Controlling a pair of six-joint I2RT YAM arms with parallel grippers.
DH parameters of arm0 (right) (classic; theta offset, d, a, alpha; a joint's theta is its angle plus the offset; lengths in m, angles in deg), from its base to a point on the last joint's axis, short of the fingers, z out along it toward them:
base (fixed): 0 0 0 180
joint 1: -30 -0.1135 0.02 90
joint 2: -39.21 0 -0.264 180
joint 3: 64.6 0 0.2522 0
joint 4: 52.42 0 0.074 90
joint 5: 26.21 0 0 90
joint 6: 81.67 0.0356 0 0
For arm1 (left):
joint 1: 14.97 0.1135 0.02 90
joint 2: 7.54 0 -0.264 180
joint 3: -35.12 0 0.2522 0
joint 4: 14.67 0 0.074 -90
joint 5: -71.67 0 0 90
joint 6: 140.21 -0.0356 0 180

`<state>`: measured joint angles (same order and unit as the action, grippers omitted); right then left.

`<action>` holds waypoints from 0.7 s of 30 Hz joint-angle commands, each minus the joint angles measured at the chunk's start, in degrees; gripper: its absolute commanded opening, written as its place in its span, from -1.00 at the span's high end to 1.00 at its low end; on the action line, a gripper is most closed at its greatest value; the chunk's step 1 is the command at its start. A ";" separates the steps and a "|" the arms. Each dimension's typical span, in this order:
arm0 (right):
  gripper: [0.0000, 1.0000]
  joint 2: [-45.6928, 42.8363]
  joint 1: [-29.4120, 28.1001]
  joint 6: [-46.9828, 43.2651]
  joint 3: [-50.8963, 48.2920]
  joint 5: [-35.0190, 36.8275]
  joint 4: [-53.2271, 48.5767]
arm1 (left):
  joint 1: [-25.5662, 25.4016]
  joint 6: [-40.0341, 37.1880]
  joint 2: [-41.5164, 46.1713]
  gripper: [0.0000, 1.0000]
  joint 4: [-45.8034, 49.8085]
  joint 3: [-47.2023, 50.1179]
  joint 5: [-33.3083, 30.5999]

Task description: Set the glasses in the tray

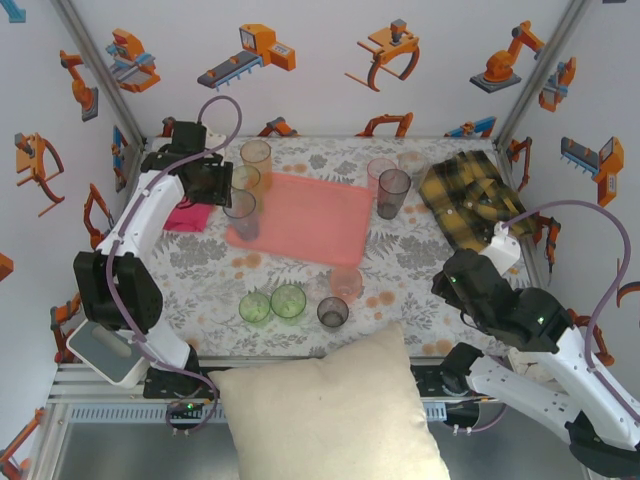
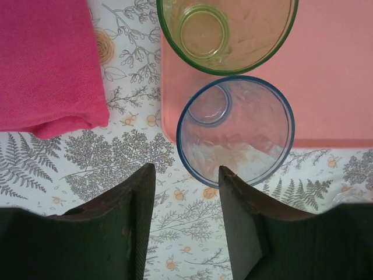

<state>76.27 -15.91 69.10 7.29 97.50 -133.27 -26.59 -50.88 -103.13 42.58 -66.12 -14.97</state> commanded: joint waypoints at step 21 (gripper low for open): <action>0.04 -0.33 0.30 -0.57 -0.82 1.18 1.17 | 0.23 1.18 -3.69 0.43 -2.20 1.91 -1.59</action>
<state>76.31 -15.91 68.88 7.18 97.52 -132.70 -26.57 -50.59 -106.22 39.87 -62.71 -15.96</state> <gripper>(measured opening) 0.484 0.305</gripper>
